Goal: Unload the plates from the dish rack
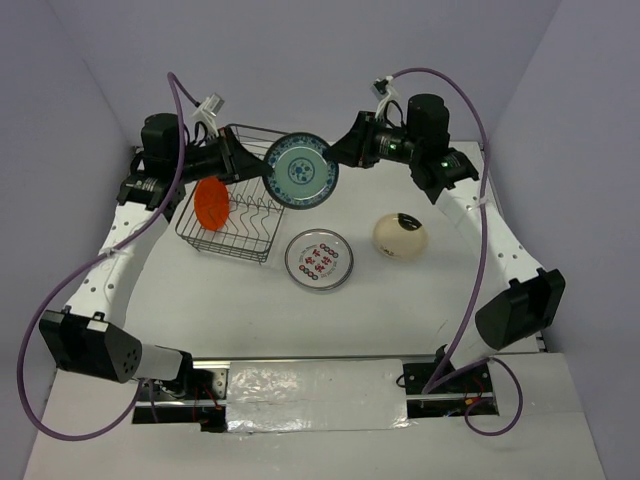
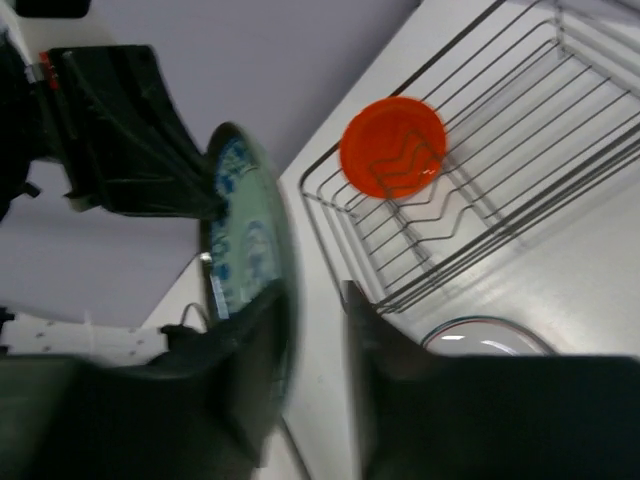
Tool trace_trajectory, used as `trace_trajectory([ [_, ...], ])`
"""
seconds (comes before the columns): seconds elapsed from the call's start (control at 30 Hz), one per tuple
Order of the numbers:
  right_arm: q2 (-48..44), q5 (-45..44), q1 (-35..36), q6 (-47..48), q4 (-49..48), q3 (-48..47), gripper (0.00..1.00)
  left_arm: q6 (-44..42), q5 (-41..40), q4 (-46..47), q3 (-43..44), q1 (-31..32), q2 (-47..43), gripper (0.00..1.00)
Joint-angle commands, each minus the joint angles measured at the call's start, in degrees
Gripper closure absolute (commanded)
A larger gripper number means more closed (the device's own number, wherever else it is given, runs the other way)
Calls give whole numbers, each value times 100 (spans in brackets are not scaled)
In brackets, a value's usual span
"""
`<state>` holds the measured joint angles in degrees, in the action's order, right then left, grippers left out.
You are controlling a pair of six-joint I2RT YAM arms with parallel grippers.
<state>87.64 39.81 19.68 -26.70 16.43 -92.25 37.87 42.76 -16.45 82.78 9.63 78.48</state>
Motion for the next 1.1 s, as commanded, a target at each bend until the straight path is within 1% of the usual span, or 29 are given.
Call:
trace_trajectory([
  [0.0, -45, 421, 272, -20, -368, -74, 70, 54, 365, 476, 291, 4, -79, 96],
  [0.07, -62, 352, 325, 24, -246, -48, 93, 10, 303, 388, 431, 4, 18, 85],
  [0.1, -71, 239, 317, 16, -219, -4, 100, -7, 251, 283, 493, 4, 45, 79],
  [0.17, -133, 220, 256, -54, -227, 154, 100, -103, 5, 169, 677, 4, 124, 68],
  [0.2, -159, 229, 142, -98, -201, 215, 100, -139, -144, -58, 756, 4, 150, 56],
  [0.23, -229, 2, 72, -186, -149, 329, 100, -218, -537, -260, 1027, 4, 255, 20],
  [0.27, -282, -209, -25, -256, 0, 426, 100, -410, -837, -532, 1195, -5, 317, 1],
  [0.3, -456, -889, -322, -466, 236, 662, 100, -612, -1779, -1318, 1623, -5, 474, 0],
  [0.4, -773, -1939, -911, -854, 554, 1233, 100, -719, -3296, -2553, 2196, -57, 712, 1],
  [0.43, -1001, -2403, -1270, -976, 520, 1749, 100, -754, -4058, -3139, 2364, -153, 800, 1],
  [0.47, -1107, -2538, -1422, -969, 441, 2041, 100, -789, -4248, -3302, 2365, -224, 792, 1],
  [0.5, -1195, -2653, -1589, -934, 371, 2288, 100, -842, -4259, -3399, 2330, -381, 766, 0],
  [0.53, -1257, -2741, -1886, -803, 309, 2743, 100, -895, -4494, -3452, 2173, -461, 652, 0],
  [0.57, -1301, -2759, -2124, -741, 152, 2939, 100, -1017, -4627, -3444, 2094, -531, 590, 0],
  [0.63, -1267, -2611, -2432, -583, -94, 3456, 100, -1132, -4724, -3418, 1909, -681, 476, 0],
  [0.67, -1240, -2462, -2721, -547, -374, 3616, 100, -1237, -4733, -3444, 1900, -716, 484, 1],
  [0.7, -1170, -2417, -2846, -521, -507, 3870, 99, -1290, -4733, -3488, 1899, -743, 502, 0],
  [0.8, -899, -2136, -3067, -503, -903, 4109, 94, -1457, -4786, -3672, 2005, -743, 633, 0],
  [0.93, -485, -2276, -3067, -345, -922, 4031, 91, -1572, -4786, -3690, 1944, -743, 643, 0],
  [1.0, -205, -2250, -3076, -266, -834, 3934, 80, -1598, -4734, -3708, 1874, -743, 643, 0],
  [1.03, -133, -2276, -3050, -248, -669, 3899, 71, -1659, -4725, -3699, 1847, -743, 625, 1],
  [1.07, -80, -2328, -3014, -231, -571, 3864, 49, -1677, -4733, -3716, 1829, -743, 634, 0],
])
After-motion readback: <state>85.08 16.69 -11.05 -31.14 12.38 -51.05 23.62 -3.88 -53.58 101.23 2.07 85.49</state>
